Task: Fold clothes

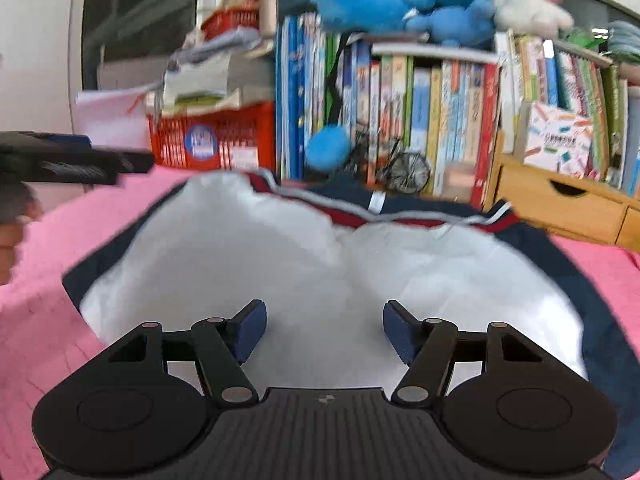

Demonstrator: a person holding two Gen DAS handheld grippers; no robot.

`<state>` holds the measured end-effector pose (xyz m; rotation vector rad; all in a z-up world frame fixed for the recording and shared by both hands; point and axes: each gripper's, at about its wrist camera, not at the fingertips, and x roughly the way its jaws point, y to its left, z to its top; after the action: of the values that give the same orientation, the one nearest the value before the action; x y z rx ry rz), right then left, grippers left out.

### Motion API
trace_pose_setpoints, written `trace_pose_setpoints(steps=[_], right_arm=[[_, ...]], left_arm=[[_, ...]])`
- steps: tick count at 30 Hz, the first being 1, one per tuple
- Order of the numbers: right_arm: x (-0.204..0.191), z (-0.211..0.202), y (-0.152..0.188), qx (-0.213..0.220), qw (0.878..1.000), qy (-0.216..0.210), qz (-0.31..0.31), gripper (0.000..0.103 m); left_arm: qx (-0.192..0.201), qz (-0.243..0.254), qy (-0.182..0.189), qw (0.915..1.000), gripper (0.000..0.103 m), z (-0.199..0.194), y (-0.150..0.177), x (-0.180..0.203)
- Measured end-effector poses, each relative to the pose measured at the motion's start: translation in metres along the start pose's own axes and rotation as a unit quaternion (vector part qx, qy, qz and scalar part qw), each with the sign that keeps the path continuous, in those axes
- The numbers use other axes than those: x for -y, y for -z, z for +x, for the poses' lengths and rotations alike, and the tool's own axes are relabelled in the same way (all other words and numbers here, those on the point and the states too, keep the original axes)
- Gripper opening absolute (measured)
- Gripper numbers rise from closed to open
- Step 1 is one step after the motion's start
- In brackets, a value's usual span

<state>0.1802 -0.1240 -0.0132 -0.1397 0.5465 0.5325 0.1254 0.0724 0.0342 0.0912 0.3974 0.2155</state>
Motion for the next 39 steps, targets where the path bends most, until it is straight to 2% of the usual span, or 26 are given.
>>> trace_pose_setpoints(steps=[1,4,7,8,10,12,14,15,16,18,21,23,25,28,29,30,31,32,33,34,35,36,39], right_arm=[[0.001,0.004,0.001,-0.006,1.000,-0.001,0.008,0.061],[0.014,0.011,0.001,-0.017,0.999,0.010,0.038,0.053],[0.040,-0.001,0.004,-0.013,0.997,0.042,0.058,0.052],[0.051,-0.007,0.008,-0.011,0.996,0.060,0.058,0.052],[0.077,-0.015,0.015,-0.015,0.992,0.114,0.056,0.052],[0.117,-0.021,0.025,-0.032,0.978,0.183,0.093,0.047],[0.155,-0.033,0.034,-0.044,0.953,0.252,0.160,0.050],[0.167,-0.045,0.036,-0.035,0.944,0.269,0.189,0.050],[0.165,-0.056,0.035,-0.020,0.946,0.262,0.190,0.049],[0.153,-0.072,0.032,0.003,0.954,0.244,0.174,0.049],[0.102,-0.073,0.026,0.008,0.980,0.176,0.097,0.049],[0.066,-0.067,0.024,0.009,0.991,0.120,0.051,0.051],[0.047,-0.059,0.024,0.001,0.996,0.089,0.030,0.052],[0.061,-0.046,0.037,-0.030,0.991,0.116,0.057,0.051],[0.079,-0.047,0.043,-0.039,0.987,0.129,0.086,0.045],[0.097,-0.048,0.050,-0.048,0.982,0.142,0.116,0.035],[0.110,-0.054,0.052,-0.049,0.976,0.165,0.137,0.006],[0.123,-0.060,0.055,-0.050,0.968,0.187,0.157,0.002],[0.131,-0.068,0.053,-0.054,0.957,0.228,0.171,0.006],[0.132,-0.075,0.050,-0.045,0.955,0.241,0.169,0.016],[0.133,-0.082,0.047,-0.035,0.952,0.252,0.167,0.016],[0.134,-0.089,0.044,-0.025,0.950,0.264,0.164,0.016],[0.104,-0.082,0.018,0.011,0.974,0.187,0.126,0.017]], left_arm=[[-0.008,0.008,0.021,0.9997,0.099,-0.007,0.009,0.006],[-0.035,0.058,0.018,0.9975,0.099,-0.005,0.037,0.026],[-0.096,0.071,-0.041,0.9920,0.099,0.022,0.059,0.023],[-0.106,0.070,-0.062,0.9900,0.099,0.029,0.065,0.017],[-0.112,0.057,-0.075,0.9892,0.102,0.037,0.069,0.002],[-0.112,0.056,-0.072,0.9895,0.102,0.039,0.068,-0.004],[-0.105,0.063,-0.081,0.9891,0.101,0.037,0.068,-0.006],[-0.097,0.069,-0.096,0.9883,0.099,0.033,0.068,-0.004],[-0.088,0.070,-0.102,0.9883,0.097,0.026,0.067,-0.002],[-0.065,0.056,-0.086,0.9927,0.097,0.009,0.060,0.000],[-0.033,0.051,-0.046,0.9971,0.099,-0.007,0.049,0.008],[-0.022,0.071,-0.050,0.9960,0.100,-0.009,0.050,0.016],[-0.035,0.091,-0.078,0.9922,0.100,0.004,0.057,0.015],[-0.084,0.094,-0.112,0.9857,0.101,0.027,0.075,-0.005],[-0.091,0.089,-0.111,0.9857,0.102,0.028,0.080,-0.011],[-0.100,0.075,-0.100,0.9870,0.102,0.029,0.081,-0.019],[-0.101,0.066,-0.098,0.9878,0.102,0.028,0.079,-0.023],[-0.102,0.058,-0.097,0.9884,0.102,0.027,0.077,-0.026],[-0.096,0.063,-0.112,0.9870,0.102,0.023,0.073,-0.023],[-0.081,0.065,-0.121,0.9872,0.097,0.016,0.068,-0.017],[-0.066,0.066,-0.128,0.9874,0.096,0.008,0.063,-0.011],[-0.046,0.056,-0.105,0.9919,0.097,-0.003,0.056,-0.004],[-0.030,0.024,-0.009,0.9992,0.098,-0.019,0.040,0.017]])
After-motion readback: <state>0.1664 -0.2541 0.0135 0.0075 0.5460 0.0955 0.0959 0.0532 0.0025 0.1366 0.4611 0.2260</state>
